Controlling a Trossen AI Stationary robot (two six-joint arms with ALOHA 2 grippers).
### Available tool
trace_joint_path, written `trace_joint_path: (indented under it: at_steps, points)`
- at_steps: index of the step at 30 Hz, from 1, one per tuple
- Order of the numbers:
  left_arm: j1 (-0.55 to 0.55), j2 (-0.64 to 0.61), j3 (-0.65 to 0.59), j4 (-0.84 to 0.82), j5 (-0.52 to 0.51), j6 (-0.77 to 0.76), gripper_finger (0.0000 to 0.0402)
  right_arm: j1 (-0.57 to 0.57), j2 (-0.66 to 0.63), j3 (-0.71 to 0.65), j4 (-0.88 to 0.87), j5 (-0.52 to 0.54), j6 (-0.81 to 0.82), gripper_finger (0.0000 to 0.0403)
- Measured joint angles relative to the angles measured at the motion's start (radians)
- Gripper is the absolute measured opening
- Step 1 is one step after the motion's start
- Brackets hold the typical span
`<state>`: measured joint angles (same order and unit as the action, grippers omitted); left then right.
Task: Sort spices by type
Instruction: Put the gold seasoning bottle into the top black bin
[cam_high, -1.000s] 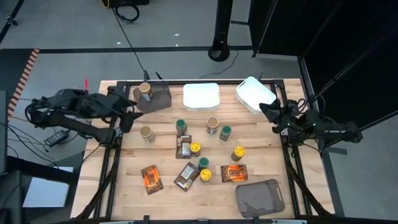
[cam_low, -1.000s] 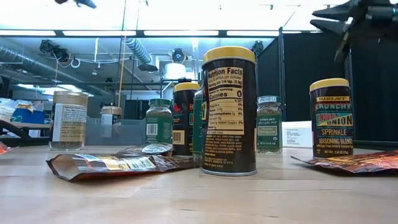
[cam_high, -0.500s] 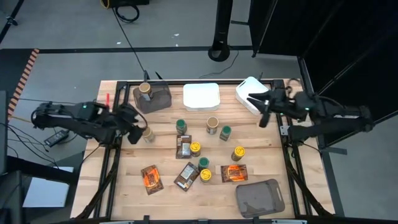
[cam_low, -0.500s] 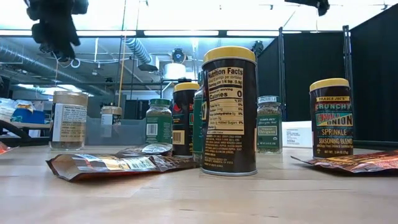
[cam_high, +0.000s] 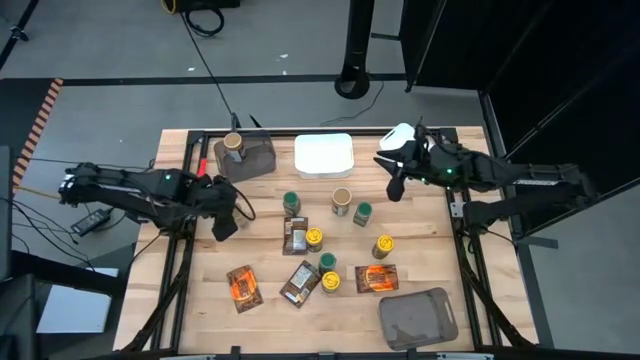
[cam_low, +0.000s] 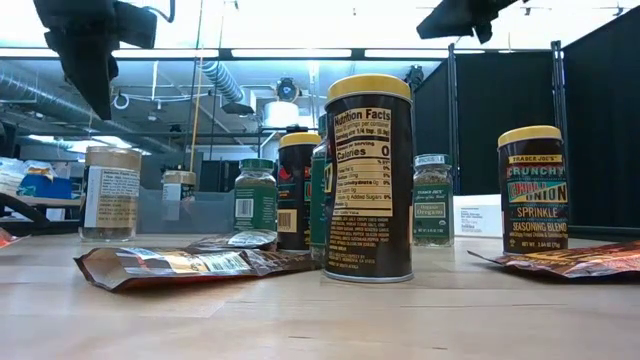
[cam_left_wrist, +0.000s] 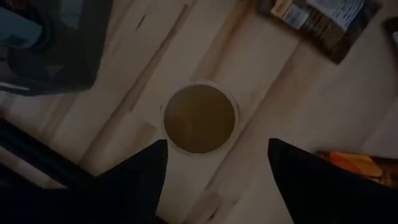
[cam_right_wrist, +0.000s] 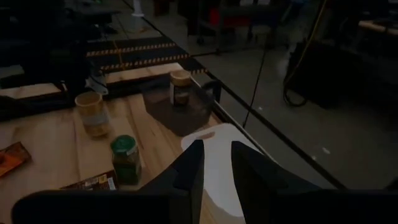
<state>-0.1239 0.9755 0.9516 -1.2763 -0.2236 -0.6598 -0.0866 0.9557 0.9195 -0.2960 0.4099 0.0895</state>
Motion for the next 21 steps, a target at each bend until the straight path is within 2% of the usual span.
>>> trace_joint_path:
  at_steps: [11,21]
  points:
    - [0.002,0.111,0.000,0.010,-0.006,0.192,0.0282,-0.022,0.053,0.000,0.001,-0.017,-0.001,0.0091]
    - [0.052,0.118,0.002,0.069,0.004,0.317,0.0282,-0.022,0.091,-0.001,-0.004,-0.019,-0.003,0.0091]
